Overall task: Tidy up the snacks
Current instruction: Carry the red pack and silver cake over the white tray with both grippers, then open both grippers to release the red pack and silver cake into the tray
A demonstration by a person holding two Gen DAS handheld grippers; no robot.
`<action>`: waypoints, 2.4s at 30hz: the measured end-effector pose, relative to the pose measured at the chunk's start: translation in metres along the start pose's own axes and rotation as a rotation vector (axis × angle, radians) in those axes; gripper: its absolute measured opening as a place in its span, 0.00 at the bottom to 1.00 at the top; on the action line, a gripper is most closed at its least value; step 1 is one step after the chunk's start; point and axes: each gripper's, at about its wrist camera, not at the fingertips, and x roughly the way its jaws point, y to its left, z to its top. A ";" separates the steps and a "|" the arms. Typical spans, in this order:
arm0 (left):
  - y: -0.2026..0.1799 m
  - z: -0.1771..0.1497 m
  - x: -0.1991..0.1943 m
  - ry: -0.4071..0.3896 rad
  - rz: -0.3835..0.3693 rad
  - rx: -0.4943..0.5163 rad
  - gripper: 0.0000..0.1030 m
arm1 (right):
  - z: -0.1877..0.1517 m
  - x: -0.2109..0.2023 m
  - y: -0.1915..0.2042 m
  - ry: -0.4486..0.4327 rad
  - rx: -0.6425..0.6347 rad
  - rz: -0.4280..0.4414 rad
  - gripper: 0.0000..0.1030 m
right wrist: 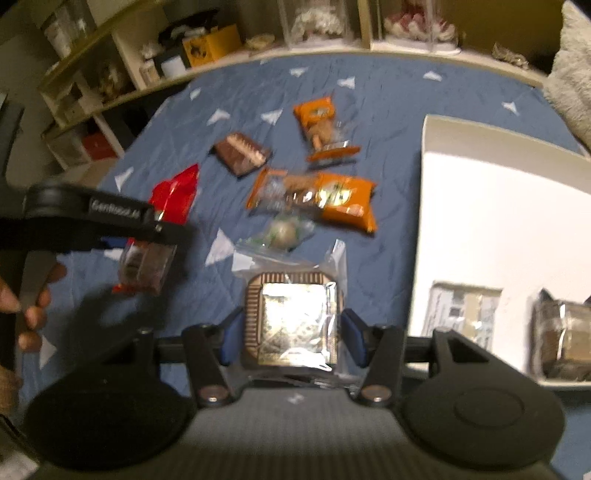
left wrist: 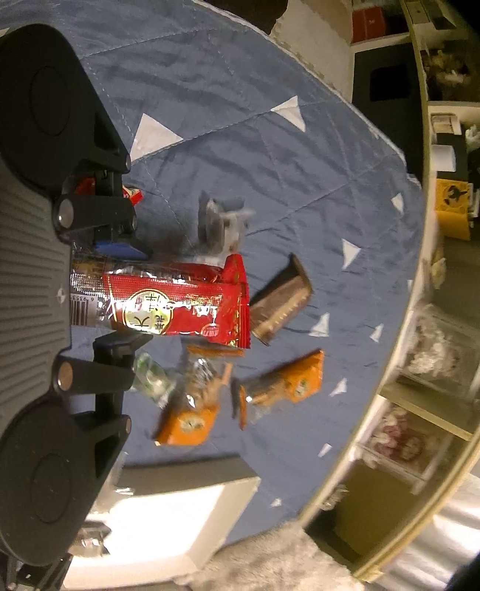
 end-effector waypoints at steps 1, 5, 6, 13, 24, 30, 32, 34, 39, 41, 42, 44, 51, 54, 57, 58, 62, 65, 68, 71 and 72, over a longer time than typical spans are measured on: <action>-0.001 0.000 -0.003 -0.008 -0.008 -0.004 0.40 | 0.002 -0.004 -0.001 -0.010 0.004 -0.002 0.59; -0.011 -0.001 -0.017 -0.048 -0.045 -0.009 0.40 | 0.010 -0.022 -0.012 -0.047 0.009 -0.005 0.59; -0.014 -0.002 -0.021 -0.053 -0.065 -0.011 0.40 | 0.012 -0.026 -0.016 -0.056 0.013 -0.005 0.59; -0.049 -0.001 -0.035 -0.084 -0.153 0.029 0.40 | 0.023 -0.054 -0.050 -0.111 0.050 -0.049 0.59; -0.126 -0.003 -0.021 -0.060 -0.224 0.089 0.40 | 0.012 -0.094 -0.130 -0.152 0.155 -0.151 0.59; -0.178 -0.004 -0.002 -0.032 -0.259 0.119 0.40 | 0.000 -0.108 -0.171 -0.153 0.196 -0.210 0.59; -0.192 -0.004 0.005 -0.020 -0.268 0.126 0.40 | -0.005 -0.114 -0.188 -0.155 0.216 -0.226 0.59; -0.207 -0.004 0.015 -0.009 -0.272 0.137 0.40 | -0.010 -0.116 -0.202 -0.150 0.233 -0.245 0.59; -0.231 -0.004 0.040 0.026 -0.269 0.155 0.41 | -0.022 -0.111 -0.237 -0.117 0.266 -0.279 0.58; -0.237 -0.005 0.049 0.041 -0.271 0.158 0.41 | -0.025 -0.104 -0.246 -0.102 0.278 -0.277 0.58; -0.241 -0.004 0.055 0.048 -0.267 0.163 0.41 | -0.027 -0.101 -0.249 -0.093 0.282 -0.273 0.58; -0.245 -0.002 0.063 0.058 -0.256 0.165 0.41 | -0.029 -0.093 -0.254 -0.074 0.282 -0.263 0.58; -0.253 0.015 0.095 0.070 -0.206 0.156 0.41 | -0.032 -0.069 -0.267 -0.020 0.277 -0.237 0.58; -0.255 0.023 0.107 0.066 -0.180 0.162 0.41 | -0.032 -0.063 -0.272 -0.002 0.280 -0.236 0.58; -0.255 0.026 0.117 0.066 -0.139 0.171 0.41 | -0.032 -0.058 -0.275 0.006 0.281 -0.237 0.58; -0.254 0.027 0.120 0.065 -0.125 0.174 0.41 | -0.031 -0.056 -0.276 0.010 0.280 -0.237 0.58; -0.248 0.028 0.128 0.066 -0.087 0.177 0.42 | -0.034 -0.049 -0.279 0.036 0.269 -0.241 0.58; -0.246 0.027 0.130 0.064 -0.096 0.173 0.42 | -0.036 -0.047 -0.283 0.040 0.256 -0.258 0.58; -0.249 0.026 0.130 0.069 -0.087 0.183 0.44 | -0.038 -0.047 -0.286 0.052 0.245 -0.264 0.59; -0.252 0.024 0.128 0.088 -0.106 0.177 0.57 | -0.037 -0.052 -0.285 0.048 0.253 -0.284 0.66; -0.254 0.024 0.126 0.088 -0.108 0.186 0.61 | -0.036 -0.056 -0.285 0.038 0.258 -0.278 0.73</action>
